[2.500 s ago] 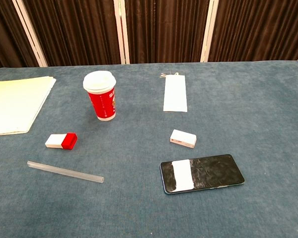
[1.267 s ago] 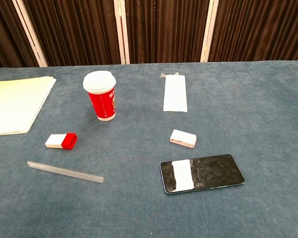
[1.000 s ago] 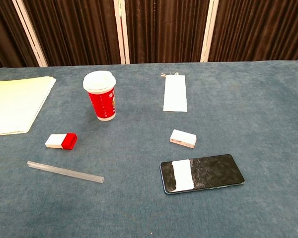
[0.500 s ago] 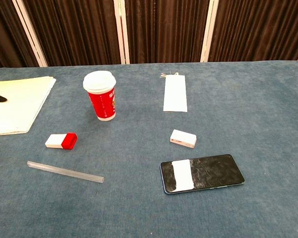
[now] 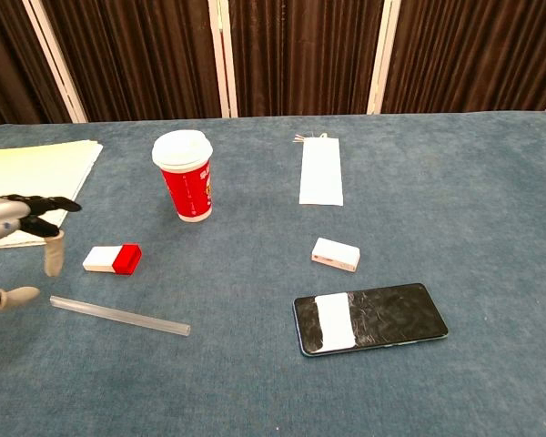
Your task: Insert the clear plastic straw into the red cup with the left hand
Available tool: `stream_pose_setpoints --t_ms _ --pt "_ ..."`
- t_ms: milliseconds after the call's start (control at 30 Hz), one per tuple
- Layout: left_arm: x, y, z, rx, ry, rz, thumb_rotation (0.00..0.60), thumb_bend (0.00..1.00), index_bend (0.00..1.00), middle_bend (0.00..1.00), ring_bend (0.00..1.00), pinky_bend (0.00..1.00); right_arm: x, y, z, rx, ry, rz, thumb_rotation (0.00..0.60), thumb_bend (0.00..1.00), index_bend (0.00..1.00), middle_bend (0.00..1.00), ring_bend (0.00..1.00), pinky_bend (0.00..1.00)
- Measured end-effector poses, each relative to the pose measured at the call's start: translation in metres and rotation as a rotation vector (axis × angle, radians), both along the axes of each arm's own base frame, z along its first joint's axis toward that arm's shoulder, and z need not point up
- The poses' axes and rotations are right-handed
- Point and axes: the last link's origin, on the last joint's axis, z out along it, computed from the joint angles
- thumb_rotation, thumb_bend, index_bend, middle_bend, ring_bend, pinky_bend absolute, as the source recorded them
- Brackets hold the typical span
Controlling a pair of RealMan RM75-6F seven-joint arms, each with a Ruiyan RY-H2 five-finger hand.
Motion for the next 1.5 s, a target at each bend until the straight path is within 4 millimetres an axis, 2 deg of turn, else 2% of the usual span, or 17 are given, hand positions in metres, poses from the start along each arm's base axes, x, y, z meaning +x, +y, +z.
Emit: stream_pose_setpoints --t_ms 267,633,1067,1300,1500 --pt "0.014 0.006 -0.024 -0.047 0.014 -0.019 0.600 0.39 0.52 0.00 0.00 0.00 -0.001 0.000 0.000 0.001 -0.002 -0.003 0.600 0.12 0.00 0.00 0.00 0.00" --pt "0.025 0.009 -0.046 -0.088 0.026 -0.019 0.600 0.39 0.50 0.00 0.00 0.00 -0.001 -0.001 0.001 0.002 -0.007 -0.007 0.600 0.12 0.00 0.00 0.00 0.00" --pt "0.031 0.008 -0.060 -0.126 0.050 -0.026 0.600 0.39 0.48 0.00 0.00 0.00 -0.001 -0.001 0.001 0.002 -0.010 -0.008 0.600 0.12 0.00 0.00 0.00 0.00" --pt "0.033 0.006 -0.065 -0.127 0.051 -0.027 0.600 0.41 0.56 0.00 0.00 0.00 -0.001 -0.001 0.001 0.001 -0.012 -0.009 0.600 0.12 0.00 0.00 0.00 0.00" --pt "0.034 0.006 -0.064 -0.110 0.046 -0.037 0.600 0.41 0.57 0.00 0.00 0.00 -0.001 -0.001 0.001 0.001 -0.013 -0.008 0.600 0.13 0.00 0.00 0.00 0.00"
